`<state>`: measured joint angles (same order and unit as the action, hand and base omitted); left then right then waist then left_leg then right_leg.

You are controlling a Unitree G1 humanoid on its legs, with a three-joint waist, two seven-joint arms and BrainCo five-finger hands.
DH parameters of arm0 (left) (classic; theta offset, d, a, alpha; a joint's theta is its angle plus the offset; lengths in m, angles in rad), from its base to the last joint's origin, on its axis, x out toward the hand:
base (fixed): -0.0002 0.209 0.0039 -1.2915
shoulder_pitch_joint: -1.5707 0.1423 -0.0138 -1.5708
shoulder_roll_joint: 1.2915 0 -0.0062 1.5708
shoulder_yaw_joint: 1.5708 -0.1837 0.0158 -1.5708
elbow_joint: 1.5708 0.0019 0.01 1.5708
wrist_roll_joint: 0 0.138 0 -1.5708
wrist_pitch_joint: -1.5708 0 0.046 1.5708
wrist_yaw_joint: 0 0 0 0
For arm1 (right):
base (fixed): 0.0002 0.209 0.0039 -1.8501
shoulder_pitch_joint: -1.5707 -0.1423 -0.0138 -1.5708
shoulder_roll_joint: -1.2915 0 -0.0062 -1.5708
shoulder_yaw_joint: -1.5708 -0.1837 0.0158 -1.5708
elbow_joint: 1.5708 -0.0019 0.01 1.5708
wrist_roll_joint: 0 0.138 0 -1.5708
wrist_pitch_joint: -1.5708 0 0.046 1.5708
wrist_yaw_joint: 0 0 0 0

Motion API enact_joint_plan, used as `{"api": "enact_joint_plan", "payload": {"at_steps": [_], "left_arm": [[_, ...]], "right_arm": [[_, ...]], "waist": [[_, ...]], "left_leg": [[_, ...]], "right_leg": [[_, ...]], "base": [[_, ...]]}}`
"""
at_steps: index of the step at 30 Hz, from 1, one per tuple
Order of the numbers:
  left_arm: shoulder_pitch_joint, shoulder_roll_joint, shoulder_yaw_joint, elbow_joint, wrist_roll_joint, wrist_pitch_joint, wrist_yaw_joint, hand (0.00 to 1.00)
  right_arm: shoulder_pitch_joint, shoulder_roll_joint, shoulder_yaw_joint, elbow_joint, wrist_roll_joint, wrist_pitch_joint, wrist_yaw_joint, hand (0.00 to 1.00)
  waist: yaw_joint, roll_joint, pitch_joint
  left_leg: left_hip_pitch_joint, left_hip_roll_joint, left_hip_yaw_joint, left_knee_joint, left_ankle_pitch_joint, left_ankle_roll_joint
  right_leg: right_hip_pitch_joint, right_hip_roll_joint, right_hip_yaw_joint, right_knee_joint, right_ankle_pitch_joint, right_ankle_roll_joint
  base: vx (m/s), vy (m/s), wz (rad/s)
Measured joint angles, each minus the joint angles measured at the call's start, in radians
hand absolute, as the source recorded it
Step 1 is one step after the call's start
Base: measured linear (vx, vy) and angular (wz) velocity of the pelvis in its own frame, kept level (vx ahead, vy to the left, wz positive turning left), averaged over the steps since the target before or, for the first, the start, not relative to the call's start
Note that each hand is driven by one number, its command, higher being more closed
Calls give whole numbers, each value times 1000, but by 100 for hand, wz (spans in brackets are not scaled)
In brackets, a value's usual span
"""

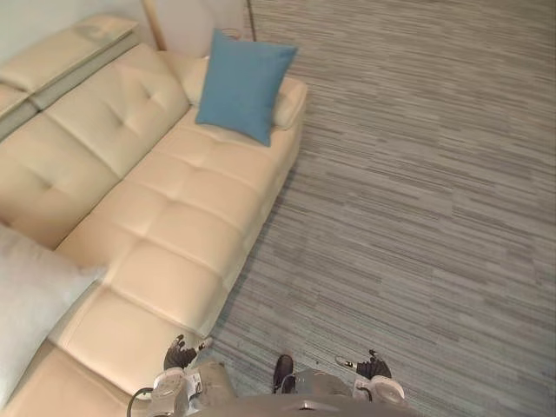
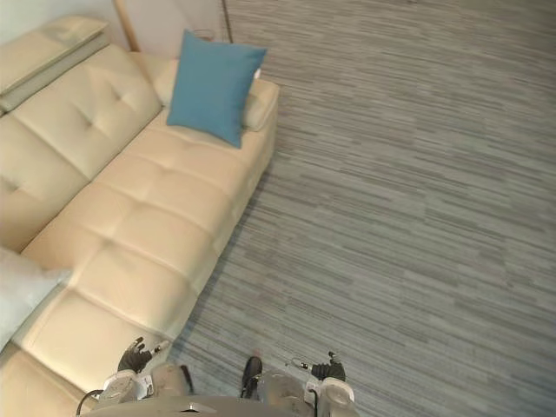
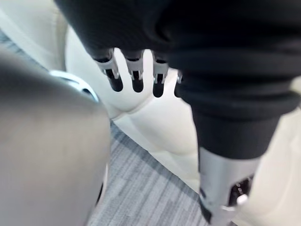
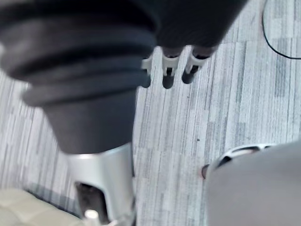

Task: Pick up cushions and gather them together orderly.

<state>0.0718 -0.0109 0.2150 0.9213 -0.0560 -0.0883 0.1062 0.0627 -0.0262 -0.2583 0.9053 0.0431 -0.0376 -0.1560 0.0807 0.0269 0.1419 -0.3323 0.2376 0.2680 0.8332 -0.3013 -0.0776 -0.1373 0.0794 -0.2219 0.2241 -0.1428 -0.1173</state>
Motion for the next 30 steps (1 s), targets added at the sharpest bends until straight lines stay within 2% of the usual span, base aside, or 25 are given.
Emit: {"api": "enact_joint_plan", "payload": {"at_steps": [2, 3, 4, 6, 7, 8, 9, 10, 11, 13, 14, 15, 17, 19, 20, 21, 22, 23, 24, 25, 26, 27, 28, 30], "left_arm": [[0, -10, 3, -18, -1, -1, -4, 0], [1, -14, 2, -21, 0, -2, -4, 0], [3, -19, 1, -23, 0, -2, -4, 0], [6, -19, 3, -27, 0, -1, -5, 0], [8, -12, 1, -27, 0, 2, -5, 0], [10, -4, 0, -25, 0, 2, -6, 0], [11, 2, -2, -24, -1, 2, -6, 0], [8, 17, -3, -11, -1, 8, -5, 0], [15, 27, -20, -5, -1, 18, -4, 0], [19, 28, -30, -5, -1, 22, -5, 0], [15, 26, -41, -7, -1, 24, -5, 0], [12, 25, -41, -8, -1, 24, -5, 0], [-7, 19, -41, -6, -1, 25, -5, 0], [-9, 17, -43, 11, -1, 26, -4, 0], [-11, 23, -55, 25, 0, 26, -4, 0], [-3, 39, -66, 42, 1, 27, -5, 0], [-11, 32, -61, 62, 1, 27, -4, 0], [-13, 20, -57, 64, 1, 27, -4, 0], [-21, 1, -40, 60, 1, 25, -5, 0], [-31, -20, -21, 53, 2, 25, -5, 0], [-32, -27, -11, 43, 2, 24, -5, 0], [-28, -30, 5, 25, 1, 22, -5, 0], [-28, -28, 10, 16, 0, 22, -5, 0], [-22, -24, 9, -14, 0, 19, -5, 0]], "right_arm": [[1, 4, -1, -32, 2, 1, -1, 0], [1, 5, -4, -33, 3, 1, -1, 0], [6, 12, -24, -32, 10, -1, -1, 0], [3, 25, -31, -36, 10, 0, -1, 0], [19, 38, -26, -70, 10, -2, -1, 0], [42, 46, -22, -74, 10, -4, 0, 0], [53, 51, -23, -74, 10, -4, 1, 0], [51, 63, -20, -82, 10, -2, 2, 0], [53, 64, -20, -106, 9, -3, 3, 0], [50, 61, -20, -109, 9, -4, 4, 0], [47, 63, -18, -108, 8, -4, 5, 0], [44, 65, -18, -110, 8, -4, 5, 0], [24, 63, -19, -113, 8, -6, 5, 0], [6, 50, -19, -108, 8, -7, 7, 0], [3, 42, -19, -102, 8, -6, 7, 0], [14, 39, -18, -97, 8, -6, 5, 0], [19, 30, -18, -67, 8, -6, 6, 0], [8, 15, -25, -63, 14, -3, 6, 0], [-4, -3, -22, -70, 10, -4, 3, 0], [-8, -8, -19, -74, 10, -3, 3, 0], [-7, -6, -19, -73, 10, -2, 3, 0], [-7, 0, -17, -72, 10, 0, 2, 0], [-9, 7, -14, -77, 11, -3, 2, 0], [-5, 21, -9, -97, 12, -5, 1, 0]], "waist": [[10, 2, 3], [16, 4, 1], [30, 8, -8], [34, 11, -19], [40, -10, -33], [39, -36, -40], [35, -46, -43], [22, -72, -42], [7, -75, -38], [-5, -58, -27], [-13, -61, -29], [-14, -61, -29], [-25, -54, -23], [-40, -40, -16], [-51, -38, -13], [-55, -54, -17], [-56, -45, -20], [-43, -15, -19], [-52, 1, -12], [-55, 19, 13], [-50, 25, 22], [-28, 31, 26], [-24, 22, 31], [-6, 3, 30]], "left_leg": [[-59, -64, -47, -215, 22, -3], [-58, -78, -68, -294, 41, -9], [-52, -91, -110, -428, 78, 1], [-53, -94, -139, -451, 121, 48], [-30, -110, -122, -452, 152, 53], [3, -125, -98, -457, 154, 54], [19, -133, -87, -459, 152, 54], [67, -150, -52, -446, 105, 67], [149, -153, -16, -443, 71, 81], [201, -153, -18, -440, 45, 86], [289, -146, -20, -464, 26, 82], [307, -143, -22, -474, 23, 79], [369, -123, -32, -528, 1, 59], [445, -94, -28, -602, 9, 41], [469, -88, -38, -616, 20, 23], [494, -104, -63, -629, 23, 15], [527, -90, -96, -621, 19, 8], [523, -66, -103, -599, 29, 4], [453, -52, -140, -450, 86, -17], [366, -29, -183, -222, 131, -24], [324, -17, -197, -114, 128, -29], [242, 8, -191, 108, 113, -34], [199, 17, -171, 199, 105, -22], [106, 17, -91, 219, 78, 18]], "right_leg": [[27, 5, 59, -36, -3, 7], [30, 8, 76, -46, -7, 16], [34, 16, 105, -53, -12, 25], [36, 20, 137, -36, -28, 46], [24, 3, 176, 14, -75, 72], [21, -22, 191, 73, -114, 115], [11, -40, 190, 129, -136, 147], [-89, -88, 172, 404, -146, 215], [-177, -143, 132, 669, -91, 262], [-198, -181, 89, 773, -90, 237], [-231, -236, 6, 819, -113, 189], [-246, -243, -12, 810, -119, 181], [-309, -251, -63, 726, -135, 170], [-352, -231, -90, 516, -124, 154], [-349, -210, -83, 351, -66, 158], [-330, -199, -42, 173, 55, 153], [-315, -188, -29, 192, 150, 99], [-315, -176, -40, 219, 140, 93], [-299, -178, -49, 247, 70, 87], [-237, -173, -71, 235, 35, 74], [-203, -164, -74, 224, 25, 71], [-116, -141, -81, 189, 6, 59], [-56, -137, -92, 166, -2, 51], [58, -137, -94, 94, -37, 73]], "base": [[195, 77, -82], [240, 118, -95], [343, 183, -103], [356, 191, -100], [359, 172, -85], [449, 208, -76], [467, 181, -58], [553, 190, -60], [668, 199, -53], [440, 82, -19], [482, 12, -1], [672, -21, 9], [512, -91, 9], [530, -154, 4], [597, -230, 26], [746, -303, 35], [511, -212, 15], [625, -257, 16], [589, -239, 24], [691, -275, 40], [530, -185, 17], [484, -128, 0], [546, -123, 0], [412, -64, 1]]}}
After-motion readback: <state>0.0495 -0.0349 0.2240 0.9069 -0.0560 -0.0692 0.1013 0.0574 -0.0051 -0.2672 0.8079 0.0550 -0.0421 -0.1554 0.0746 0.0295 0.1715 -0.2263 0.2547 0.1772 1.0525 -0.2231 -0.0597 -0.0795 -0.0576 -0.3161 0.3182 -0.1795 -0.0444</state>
